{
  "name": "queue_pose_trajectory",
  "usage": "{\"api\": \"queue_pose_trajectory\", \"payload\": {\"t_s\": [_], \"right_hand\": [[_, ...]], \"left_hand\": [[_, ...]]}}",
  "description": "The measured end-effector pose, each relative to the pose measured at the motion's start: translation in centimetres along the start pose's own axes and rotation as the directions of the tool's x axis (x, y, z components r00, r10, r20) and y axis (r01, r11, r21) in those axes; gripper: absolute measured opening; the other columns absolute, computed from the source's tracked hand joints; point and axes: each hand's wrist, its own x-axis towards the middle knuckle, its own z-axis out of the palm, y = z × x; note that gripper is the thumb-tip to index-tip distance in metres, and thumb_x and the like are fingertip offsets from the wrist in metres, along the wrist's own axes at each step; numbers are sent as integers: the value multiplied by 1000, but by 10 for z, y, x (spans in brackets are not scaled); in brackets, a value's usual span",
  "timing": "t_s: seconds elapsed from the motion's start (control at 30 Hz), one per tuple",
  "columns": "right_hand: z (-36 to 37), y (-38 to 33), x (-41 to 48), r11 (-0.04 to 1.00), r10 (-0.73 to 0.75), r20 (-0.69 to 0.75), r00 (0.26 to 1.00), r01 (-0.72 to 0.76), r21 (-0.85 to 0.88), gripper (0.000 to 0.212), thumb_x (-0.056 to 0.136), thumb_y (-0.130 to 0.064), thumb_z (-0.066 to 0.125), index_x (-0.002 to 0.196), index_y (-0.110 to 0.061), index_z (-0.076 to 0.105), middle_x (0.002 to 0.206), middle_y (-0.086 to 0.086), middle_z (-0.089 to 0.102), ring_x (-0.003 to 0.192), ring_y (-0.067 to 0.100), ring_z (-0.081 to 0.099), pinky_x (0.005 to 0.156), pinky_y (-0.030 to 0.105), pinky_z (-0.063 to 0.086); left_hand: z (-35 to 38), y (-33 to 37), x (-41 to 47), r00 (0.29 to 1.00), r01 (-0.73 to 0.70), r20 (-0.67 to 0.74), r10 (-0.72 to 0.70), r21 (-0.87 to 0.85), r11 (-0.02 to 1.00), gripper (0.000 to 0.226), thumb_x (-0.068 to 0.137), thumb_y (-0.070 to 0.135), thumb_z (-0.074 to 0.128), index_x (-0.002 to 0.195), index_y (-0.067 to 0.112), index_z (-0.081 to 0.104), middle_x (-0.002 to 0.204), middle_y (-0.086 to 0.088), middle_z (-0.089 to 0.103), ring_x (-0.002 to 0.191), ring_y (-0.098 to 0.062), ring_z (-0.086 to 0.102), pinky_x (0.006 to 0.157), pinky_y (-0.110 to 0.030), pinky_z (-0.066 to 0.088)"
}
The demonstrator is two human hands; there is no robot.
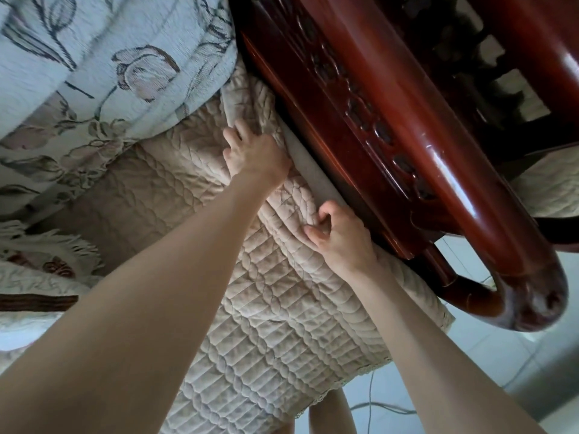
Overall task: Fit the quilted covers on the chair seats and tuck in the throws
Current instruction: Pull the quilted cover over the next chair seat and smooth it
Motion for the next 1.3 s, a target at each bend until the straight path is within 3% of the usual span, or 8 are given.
{"api": "queue_pose_trajectory", "payload": {"t_s": [0.17,0.33,0.43,0.6,0.73,0.93,1.13,1.3], "right_hand": [[-4,-12,-10,1000,18,-124,992,-16,15,39,89,-35,68,119,-12,57,108,5,67,105,28,62,95,39,45],[-14,-13,-41,987,-158,-655,739,128,-94,29,76,-17,82,86,-3,59,81,10,62,60,27,61,55,25,39],[-17,-16,-38,999,-35,-599,800,17,-36,31,81,-20,78,95,-1,58,96,14,62,76,33,65,61,27,34],[-27,2,-46,991,-83,-331,940,44,-126,32,90,-32,65,109,-6,60,111,9,61,97,30,62,73,34,42],[-34,22,-62,973,-121,-495,860,4,-231,17,82,-5,72,93,-2,60,96,18,59,68,38,63,56,28,37],[-20,53,-85,983,27,-523,852,-117,-140,39,80,-13,77,112,1,58,106,22,58,75,39,65,57,34,48],[-24,76,-87,951,298,-212,931,-308,-13,69,83,-44,71,135,-8,44,132,14,51,119,36,53,102,50,40],[-40,78,-89,847,394,39,918,-379,374,55,74,-61,66,112,-21,58,101,5,58,69,22,69,72,45,60]], "left_hand": [[4,-4,-5,999,27,-14,-32,-282,959,23,94,21,58,110,5,60,142,-18,25,126,-34,27,104,-34,34],[-10,0,-28,974,-53,-177,-143,-786,617,18,88,25,67,96,14,55,115,-3,42,97,-8,40,85,-10,31],[-4,5,-42,969,124,-9,-245,-845,520,56,83,41,73,117,8,44,112,-2,47,96,-12,47,76,-19,42],[-4,10,-37,984,151,64,-167,-798,583,14,94,18,59,95,4,60,82,-6,61,69,-16,57,49,-17,43],[-12,9,-34,986,162,164,-15,-945,283,18,99,25,53,106,9,58,89,-3,59,81,-18,56,78,-38,48],[19,0,-79,955,22,189,227,-813,582,65,100,56,26,152,16,28,156,0,31,144,-18,26,113,-31,18],[43,-8,-110,954,-130,64,293,-792,597,50,103,47,31,137,15,46,101,34,46,90,24,45,73,7,31],[69,-21,-129,930,-255,24,367,-678,690,54,102,48,30,148,22,36,157,8,26,143,-5,22,117,-31,20]]}}
